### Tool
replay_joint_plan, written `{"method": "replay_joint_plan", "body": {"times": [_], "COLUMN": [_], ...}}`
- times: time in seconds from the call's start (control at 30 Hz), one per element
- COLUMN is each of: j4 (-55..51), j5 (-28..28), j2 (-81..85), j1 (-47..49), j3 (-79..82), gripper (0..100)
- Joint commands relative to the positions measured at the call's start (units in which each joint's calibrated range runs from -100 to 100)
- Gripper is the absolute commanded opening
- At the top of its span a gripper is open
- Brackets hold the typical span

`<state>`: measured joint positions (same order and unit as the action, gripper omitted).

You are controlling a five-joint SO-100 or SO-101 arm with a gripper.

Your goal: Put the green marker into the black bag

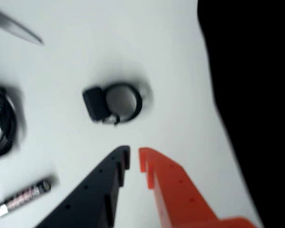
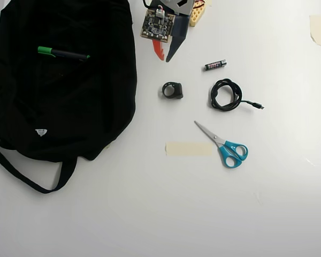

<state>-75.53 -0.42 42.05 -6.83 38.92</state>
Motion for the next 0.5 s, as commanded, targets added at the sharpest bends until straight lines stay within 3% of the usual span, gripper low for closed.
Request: {"method": "replay_joint_plan", "body": {"times": [0.0,0.47], "j4": [3.4,5.7], "j5": [0.0,0.0], "j2": [5.2,5.5], "j1": [3.2,7.9], "j3": [7.6,16.3], "gripper": [2,2]}}
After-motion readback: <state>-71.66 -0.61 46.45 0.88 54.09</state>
